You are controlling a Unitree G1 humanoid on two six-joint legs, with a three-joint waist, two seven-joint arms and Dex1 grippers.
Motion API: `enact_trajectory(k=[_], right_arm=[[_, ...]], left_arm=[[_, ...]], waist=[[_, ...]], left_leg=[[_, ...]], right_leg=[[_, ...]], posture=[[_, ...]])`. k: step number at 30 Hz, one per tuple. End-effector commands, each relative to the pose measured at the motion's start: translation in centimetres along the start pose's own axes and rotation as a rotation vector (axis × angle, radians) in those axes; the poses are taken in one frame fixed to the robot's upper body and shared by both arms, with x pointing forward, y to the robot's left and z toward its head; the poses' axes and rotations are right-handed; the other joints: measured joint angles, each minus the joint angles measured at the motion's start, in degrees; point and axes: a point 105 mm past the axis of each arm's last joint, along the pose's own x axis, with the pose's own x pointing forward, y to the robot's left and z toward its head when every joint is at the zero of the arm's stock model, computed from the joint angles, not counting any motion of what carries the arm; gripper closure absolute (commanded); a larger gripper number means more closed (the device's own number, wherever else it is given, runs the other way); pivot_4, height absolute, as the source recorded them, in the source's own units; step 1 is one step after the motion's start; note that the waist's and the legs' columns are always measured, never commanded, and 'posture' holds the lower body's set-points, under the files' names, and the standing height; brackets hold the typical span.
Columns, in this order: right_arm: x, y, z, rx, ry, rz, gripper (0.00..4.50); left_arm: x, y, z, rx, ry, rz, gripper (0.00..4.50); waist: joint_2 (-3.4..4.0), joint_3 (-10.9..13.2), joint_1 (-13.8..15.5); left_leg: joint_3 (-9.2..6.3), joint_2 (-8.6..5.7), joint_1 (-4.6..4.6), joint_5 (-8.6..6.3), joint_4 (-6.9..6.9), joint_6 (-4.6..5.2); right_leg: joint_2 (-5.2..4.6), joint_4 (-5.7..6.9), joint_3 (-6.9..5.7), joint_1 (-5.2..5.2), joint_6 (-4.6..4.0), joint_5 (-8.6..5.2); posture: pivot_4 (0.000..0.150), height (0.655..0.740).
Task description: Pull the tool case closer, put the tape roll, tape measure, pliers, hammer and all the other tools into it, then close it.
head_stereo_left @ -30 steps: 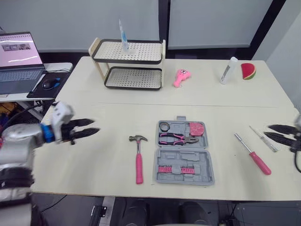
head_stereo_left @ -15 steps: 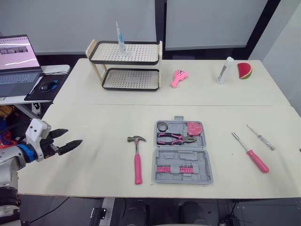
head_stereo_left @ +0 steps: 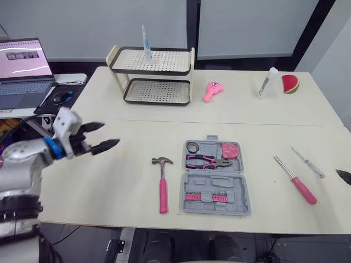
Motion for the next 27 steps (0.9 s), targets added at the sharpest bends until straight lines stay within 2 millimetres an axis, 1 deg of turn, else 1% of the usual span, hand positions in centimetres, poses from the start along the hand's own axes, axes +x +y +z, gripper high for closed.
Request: enact_trajectory(k=[1,2,4,6,9,11,13,15,18,20,24,27], right_arm=[[1.9,0.5,1.1,-0.035,0.016,0.049,0.03],[2.6,0.6,1.1,-0.034,0.028,0.064,0.03],[3.8,0.5,0.7,-0.019,0.059,0.077,0.03],[4.7,0.2,0.3,-0.001,0.086,0.066,0.03],[5.9,0.0,-0.5,0.026,0.12,0.052,0.03],[7.0,-0.2,-1.4,0.061,0.142,0.028,0.03],[7.9,-0.2,-2.0,0.093,0.162,0.008,0.03],[8.6,-0.2,-2.5,0.136,0.175,-0.008,0.03],[9.4,-0.3,-3.5,0.217,0.197,-0.046,0.03],[9.6,-0.6,-4.3,0.25,0.215,-0.093,0.03],[9.8,-1.1,-5.1,0.309,0.236,-0.156,0.03],[9.8,-1.0,-6.0,0.372,0.262,-0.175,0.03]], left_arm=[[3.7,-3.1,3.5,0.086,-0.076,-0.187,0.0],[4.8,-4.1,4.2,0.101,-0.096,-0.237,0.0],[7.0,-6.8,5.7,0.145,-0.143,-0.36,0.0],[8.6,-9.1,7.0,0.176,-0.189,-0.455,0.0],[10.5,-11.7,8.6,0.195,-0.254,-0.538,0.0],[11.5,-13.4,9.0,0.19,-0.288,-0.587,0.0],[12.2,-14.9,8.9,0.188,-0.301,-0.637,0.0],[12.6,-15.9,9.0,0.18,-0.314,-0.672,0.0],[13.1,-16.8,9.3,0.146,-0.332,-0.697,0.0],[13.3,-17.2,9.3,0.147,-0.331,-0.705,0.0],[13.2,-17.5,9.1,0.139,-0.327,-0.714,0.0],[13.2,-17.6,8.8,0.135,-0.32,-0.717,0.0]], waist=[[0.0,0.0,-0.04],[0.01,0.0,-0.04],[-0.01,0.01,-0.19],[-0.01,0.01,-0.18],[-0.03,0.02,-0.1],[-0.03,0.02,-0.12],[-0.03,0.02,-0.17],[-0.03,0.02,-0.16],[-0.02,0.02,-0.13],[-0.02,0.02,-0.01],[-0.02,0.02,0.01],[-0.02,0.02,-0.02]], left_leg=[[0.07,0.0,0.0,0.0,0.01,-0.01],[0.16,0.0,-0.01,0.0,0.01,-0.01],[0.26,0.02,-0.04,0.01,0.01,-0.01],[0.49,0.03,-0.13,0.0,0.04,-0.01],[0.9,0.15,-0.24,0.0,0.07,0.0],[1.11,0.25,-0.25,0.0,0.11,0.01],[1.21,0.29,-0.23,0.01,0.11,0.01],[1.35,0.39,-0.24,0.01,0.11,0.01],[1.81,0.86,-0.36,0.01,0.15,0.01],[2.15,1.03,-0.42,0.02,0.17,0.04],[2.57,1.12,-0.48,0.05,0.18,0.08],[2.69,1.15,-0.5,0.06,0.18,0.1]], right_leg=[[0.05,-0.02,-0.01,0.01,0.01,0.0],[0.13,-0.02,0.0,0.01,0.01,0.0],[0.16,-0.06,0.02,0.01,0.01,0.0],[0.18,-0.09,0.01,-0.02,0.02,0.01],[0.17,-0.1,-0.01,-0.04,0.03,0.01],[0.18,-0.1,-0.02,-0.04,0.03,0.01],[0.17,-0.11,-0.01,-0.01,0.03,0.01],[0.19,-0.1,-0.01,-0.02,0.03,0.01],[0.28,-0.11,0.0,-0.03,0.03,0.01],[0.28,-0.11,-0.01,-0.02,0.03,0.01],[0.26,-0.14,-0.03,-0.03,0.03,0.01],[0.25,-0.18,-0.01,-0.02,0.03,0.01]], posture=[[0.15,0.74],[0.15,0.74],[0.15,0.74],[0.15,0.74],[0.15,0.74],[0.15,0.74],[0.15,0.74],[0.15,0.74],[0.15,0.74],[0.15,0.74],[0.15,0.74],[0.15,0.74]])
